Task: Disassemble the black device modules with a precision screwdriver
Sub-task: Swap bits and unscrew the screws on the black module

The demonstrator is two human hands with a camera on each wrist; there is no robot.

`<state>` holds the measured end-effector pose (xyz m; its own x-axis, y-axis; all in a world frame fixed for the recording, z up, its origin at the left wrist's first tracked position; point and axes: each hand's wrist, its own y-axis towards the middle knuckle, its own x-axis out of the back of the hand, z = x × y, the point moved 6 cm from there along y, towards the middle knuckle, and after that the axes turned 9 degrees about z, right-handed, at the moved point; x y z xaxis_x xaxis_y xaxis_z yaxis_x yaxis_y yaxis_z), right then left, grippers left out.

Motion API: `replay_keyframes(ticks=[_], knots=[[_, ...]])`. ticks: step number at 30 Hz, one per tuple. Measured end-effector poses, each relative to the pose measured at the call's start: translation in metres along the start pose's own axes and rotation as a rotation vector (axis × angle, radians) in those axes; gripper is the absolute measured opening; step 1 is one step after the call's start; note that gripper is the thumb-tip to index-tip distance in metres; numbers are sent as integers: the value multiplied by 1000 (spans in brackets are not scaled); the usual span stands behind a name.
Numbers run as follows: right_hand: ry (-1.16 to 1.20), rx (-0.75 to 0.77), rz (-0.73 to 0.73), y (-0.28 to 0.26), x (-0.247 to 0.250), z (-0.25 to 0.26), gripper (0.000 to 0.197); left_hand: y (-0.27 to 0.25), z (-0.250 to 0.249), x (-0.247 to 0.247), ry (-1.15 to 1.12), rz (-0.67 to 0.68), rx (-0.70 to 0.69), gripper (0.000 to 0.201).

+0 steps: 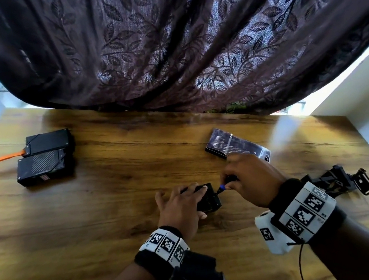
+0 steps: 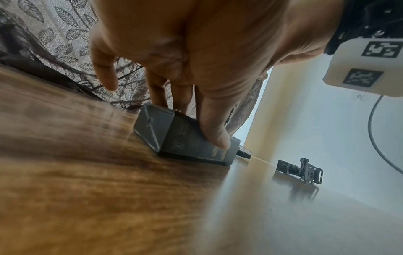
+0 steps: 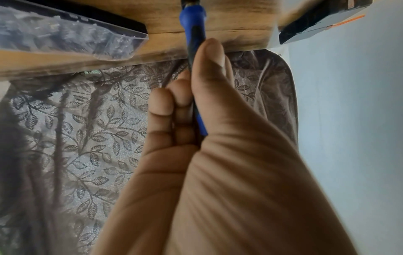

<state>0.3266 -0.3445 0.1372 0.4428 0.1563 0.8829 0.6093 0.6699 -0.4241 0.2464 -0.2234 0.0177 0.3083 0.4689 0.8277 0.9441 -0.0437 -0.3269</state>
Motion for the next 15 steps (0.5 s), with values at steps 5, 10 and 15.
replay_keyframes(ticks=[5,10,15], knots=[[271,-55,-185,-10,2,-11,33,1,0,1,-4,11,-1,69],[289,-64,-307,-13,-1,-16,18,1,0,2,3,20,-1,70],[359,-39,-332,-17,-2,-21,17,1,0,2,6,34,-5,70]])
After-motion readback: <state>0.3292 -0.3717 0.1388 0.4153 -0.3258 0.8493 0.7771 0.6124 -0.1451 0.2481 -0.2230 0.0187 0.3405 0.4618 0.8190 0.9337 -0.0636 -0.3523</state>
